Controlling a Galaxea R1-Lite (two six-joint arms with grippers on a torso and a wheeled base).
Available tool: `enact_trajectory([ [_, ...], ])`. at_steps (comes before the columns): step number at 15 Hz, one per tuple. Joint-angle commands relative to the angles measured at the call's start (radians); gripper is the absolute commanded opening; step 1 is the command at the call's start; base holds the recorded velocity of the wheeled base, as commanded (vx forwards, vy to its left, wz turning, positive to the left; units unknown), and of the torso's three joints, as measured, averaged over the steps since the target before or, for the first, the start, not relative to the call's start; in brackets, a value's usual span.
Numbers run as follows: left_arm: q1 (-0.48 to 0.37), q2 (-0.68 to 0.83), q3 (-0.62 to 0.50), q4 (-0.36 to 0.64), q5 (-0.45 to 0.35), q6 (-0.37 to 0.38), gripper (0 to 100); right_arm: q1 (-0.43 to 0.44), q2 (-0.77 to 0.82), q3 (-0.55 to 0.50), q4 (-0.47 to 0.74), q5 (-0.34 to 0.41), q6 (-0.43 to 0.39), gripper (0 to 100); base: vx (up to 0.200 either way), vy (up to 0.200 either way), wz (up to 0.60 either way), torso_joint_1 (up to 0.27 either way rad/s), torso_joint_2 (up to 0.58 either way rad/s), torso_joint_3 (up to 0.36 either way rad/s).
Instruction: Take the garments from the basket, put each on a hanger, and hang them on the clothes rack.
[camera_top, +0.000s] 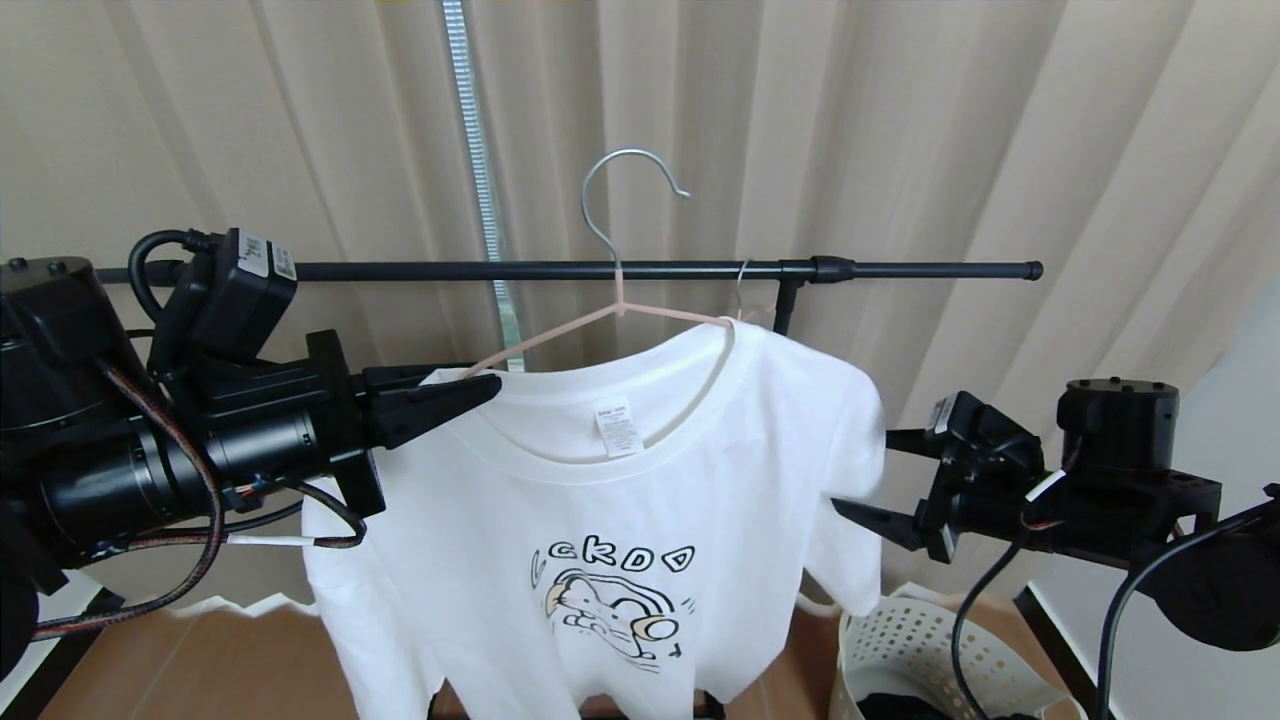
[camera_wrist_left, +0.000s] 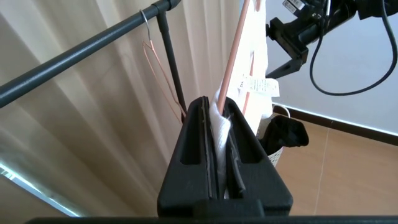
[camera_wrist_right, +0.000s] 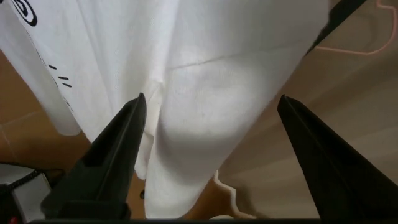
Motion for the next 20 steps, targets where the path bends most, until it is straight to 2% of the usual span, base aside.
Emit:
enact_trajectory([
  [1,0.000,-0.001,-0.001,-0.001,0.000,0.000,0,-0.003,0.011,-0.003,-0.001,0.000,-0.001,0,0.000,0.000,0.00,0.000,0.00,0.000],
  [9,0.014,-0.003,0.011,-0.027,0.001,0.000,0,-0.123,0.010,-0.069,0.008,0.002,0.005,0,0.000,0.000,0.00,0.000,0.00,0.000],
  [17,0.014,0.002,0.005,-0.027,0.001,-0.002,0,-0.131,0.005,-0.070,0.008,0.002,0.005,0,0.000,0.000,0.00,0.000,0.00,0.000],
  [18,0.014,0.005,0.005,-0.027,0.003,-0.002,0,-0.131,0.001,-0.066,0.006,0.003,0.005,100,0.000,0.000,0.00,0.000,0.00,0.000],
  [20,0.017,0.008,0.011,-0.027,0.026,-0.002,0,-0.127,-0.015,-0.066,0.011,0.005,0.008,100,0.000,0.000,0.00,0.000,0.00,0.000],
])
